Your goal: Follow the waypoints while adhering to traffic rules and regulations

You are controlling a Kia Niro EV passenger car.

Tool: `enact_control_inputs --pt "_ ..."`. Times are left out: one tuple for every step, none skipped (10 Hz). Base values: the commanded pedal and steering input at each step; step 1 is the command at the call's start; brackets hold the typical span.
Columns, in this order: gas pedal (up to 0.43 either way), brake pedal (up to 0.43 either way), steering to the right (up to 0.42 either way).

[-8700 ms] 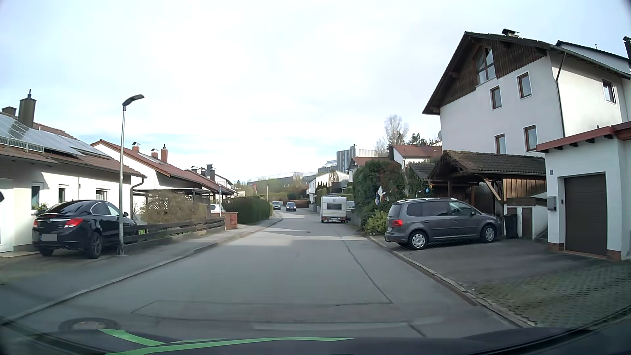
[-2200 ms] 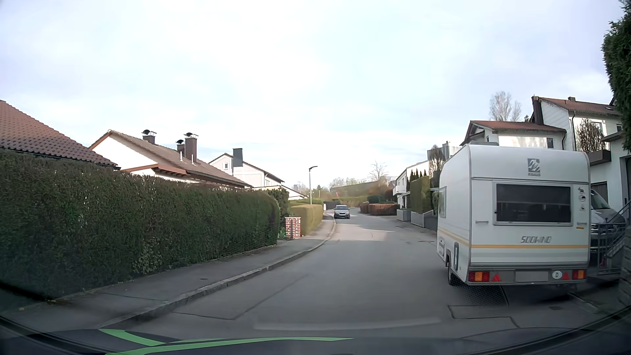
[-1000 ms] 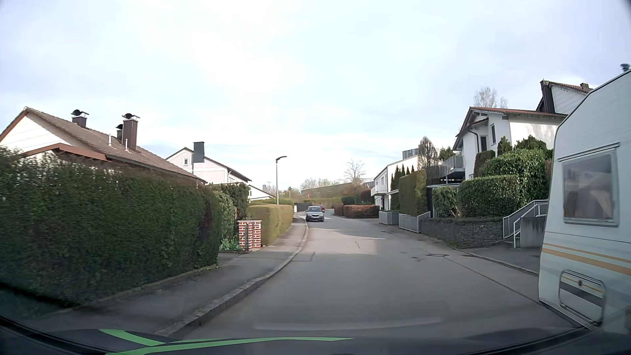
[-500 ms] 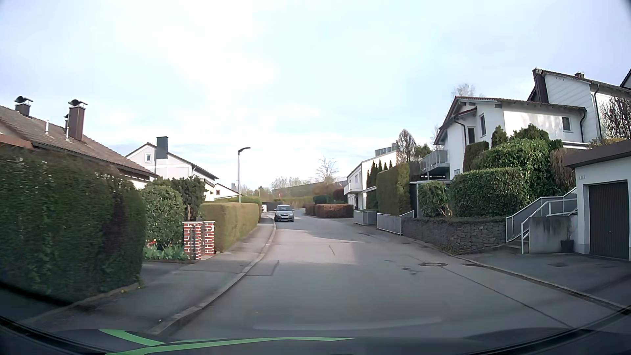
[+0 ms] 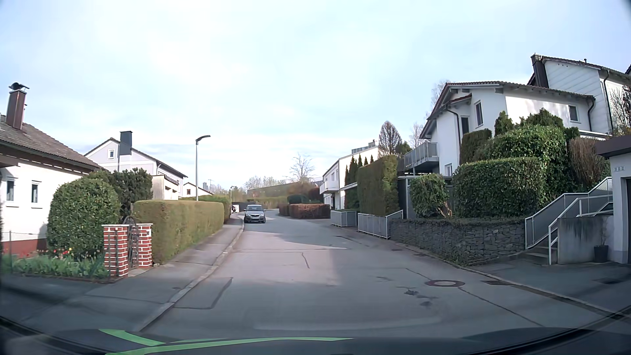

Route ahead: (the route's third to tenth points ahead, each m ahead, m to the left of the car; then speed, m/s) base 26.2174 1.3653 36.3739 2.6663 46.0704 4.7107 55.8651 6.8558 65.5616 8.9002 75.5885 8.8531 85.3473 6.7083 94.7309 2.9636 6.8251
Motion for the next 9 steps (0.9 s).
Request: enact_control_inputs --pt "0.280 0.000 0.040" --pt "0.280 0.000 0.031" --pt "0.280 0.000 0.021" --pt "0.280 0.000 0.010" --pt "0.268 0.000 0.007" --pt "0.260 0.000 0.004" --pt "0.248 0.000 -0.001" --pt "0.228 0.000 -0.006" --pt "0.177 0.000 -0.009"
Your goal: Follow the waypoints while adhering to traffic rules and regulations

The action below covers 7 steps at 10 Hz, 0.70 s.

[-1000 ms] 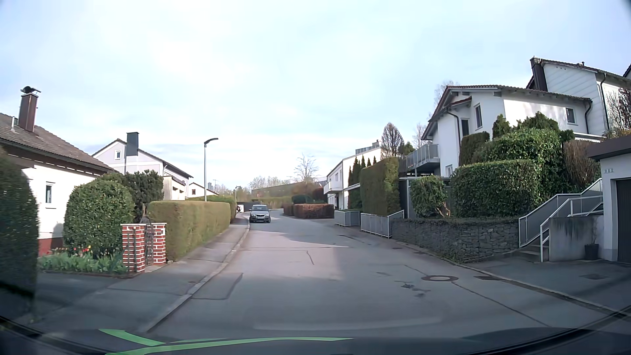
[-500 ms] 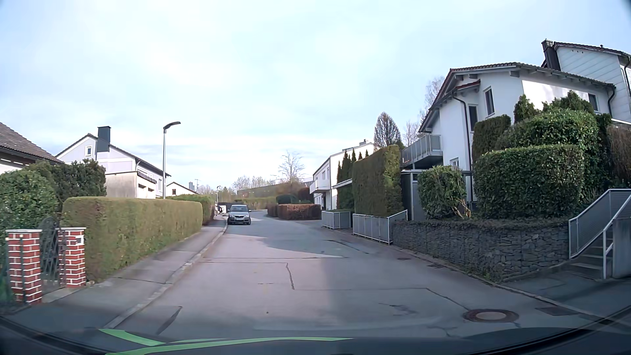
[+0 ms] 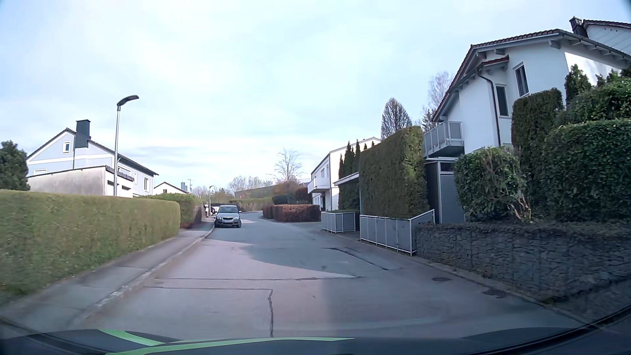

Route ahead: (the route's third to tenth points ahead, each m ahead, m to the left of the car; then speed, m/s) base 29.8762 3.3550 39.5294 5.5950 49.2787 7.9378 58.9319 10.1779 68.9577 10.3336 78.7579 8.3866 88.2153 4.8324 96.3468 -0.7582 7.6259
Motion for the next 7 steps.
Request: enact_control_inputs --pt "0.177 0.000 -0.012" --pt "0.177 0.000 -0.016" --pt "0.177 0.000 -0.020" --pt "0.177 0.000 -0.023" --pt "0.177 0.000 -0.024" --pt "0.138 0.000 -0.026" --pt "0.138 0.000 -0.030"
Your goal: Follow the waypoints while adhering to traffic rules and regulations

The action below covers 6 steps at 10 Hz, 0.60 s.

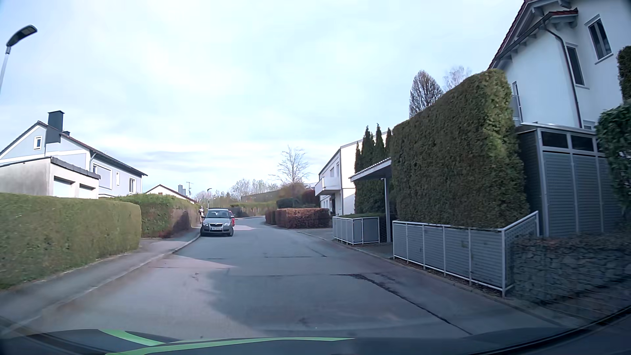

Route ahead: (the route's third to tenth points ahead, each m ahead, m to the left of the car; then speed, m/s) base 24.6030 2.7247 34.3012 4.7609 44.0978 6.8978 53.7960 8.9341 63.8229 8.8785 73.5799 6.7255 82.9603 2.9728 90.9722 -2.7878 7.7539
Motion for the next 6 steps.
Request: enact_control_inputs --pt "0.138 0.000 -0.032" --pt "0.138 0.000 -0.033" --pt "0.138 0.000 -0.035" --pt "0.138 0.000 -0.036" --pt "0.130 0.000 -0.036" --pt "0.130 0.000 -0.038"
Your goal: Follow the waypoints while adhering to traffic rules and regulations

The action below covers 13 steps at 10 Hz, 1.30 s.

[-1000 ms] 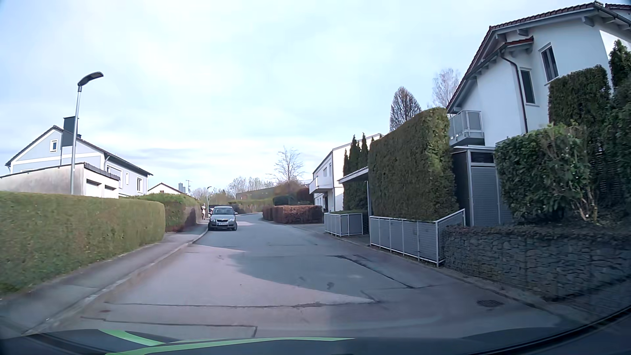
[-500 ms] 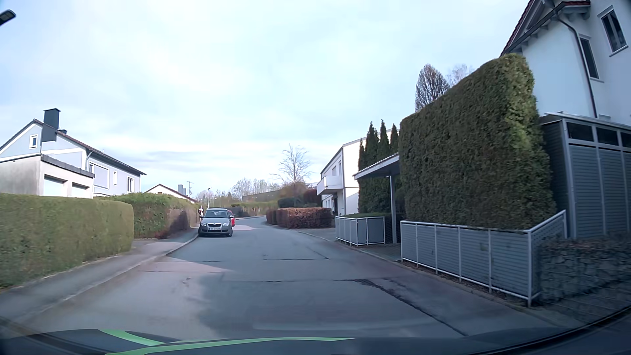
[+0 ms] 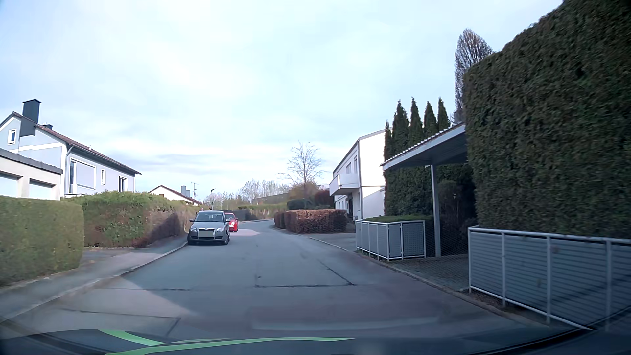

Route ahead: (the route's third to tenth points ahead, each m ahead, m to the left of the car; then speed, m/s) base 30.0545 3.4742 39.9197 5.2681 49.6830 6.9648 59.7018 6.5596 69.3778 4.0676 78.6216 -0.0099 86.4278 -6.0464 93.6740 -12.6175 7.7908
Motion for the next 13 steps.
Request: enact_control_inputs --pt "0.130 0.000 -0.040" --pt "0.130 0.000 -0.040" --pt "0.130 0.000 -0.040" --pt "0.130 0.000 -0.041" --pt "0.130 0.000 -0.043" --pt "0.130 0.000 -0.043" --pt "0.130 0.000 -0.043" --pt "0.130 0.000 -0.043" --pt "0.130 0.000 -0.042" --pt "0.130 0.000 -0.041" --pt "0.130 0.000 -0.040" --pt "0.130 0.000 -0.040" --pt "0.130 0.000 -0.040"
